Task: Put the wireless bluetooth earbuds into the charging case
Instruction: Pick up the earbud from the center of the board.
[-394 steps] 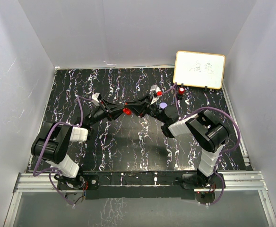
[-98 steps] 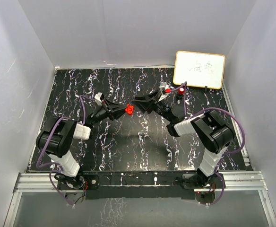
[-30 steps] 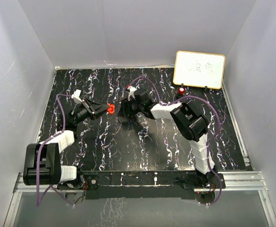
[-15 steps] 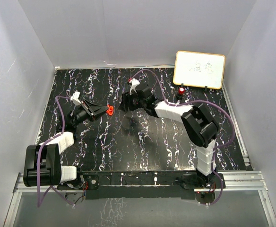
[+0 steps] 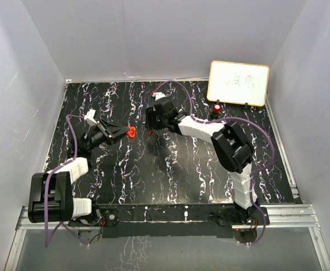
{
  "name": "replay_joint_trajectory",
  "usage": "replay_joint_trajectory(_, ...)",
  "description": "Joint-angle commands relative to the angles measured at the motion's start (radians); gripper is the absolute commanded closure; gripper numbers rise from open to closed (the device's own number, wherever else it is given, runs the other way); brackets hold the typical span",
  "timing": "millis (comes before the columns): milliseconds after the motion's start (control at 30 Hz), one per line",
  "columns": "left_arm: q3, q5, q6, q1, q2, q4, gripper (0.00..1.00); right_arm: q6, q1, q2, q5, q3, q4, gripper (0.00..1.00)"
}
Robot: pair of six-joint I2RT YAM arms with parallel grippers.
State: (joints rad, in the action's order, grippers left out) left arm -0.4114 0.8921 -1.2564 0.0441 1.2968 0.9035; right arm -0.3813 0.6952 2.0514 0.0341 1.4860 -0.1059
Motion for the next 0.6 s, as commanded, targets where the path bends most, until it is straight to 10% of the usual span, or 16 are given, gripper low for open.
replay_joint_trajectory(0,-0.009,0.016,-0.007,0.006,-0.044,0.009,1.00,-0.070,0.014,0.029,-0.097,0.080,-0.088,0.50)
replay_joint_trajectory(567,-0.001,0.028,-0.020,0.012,-0.045,0.034,1.00,-0.158,0.022,0.147,-0.149,0.187,-0.178,0.54)
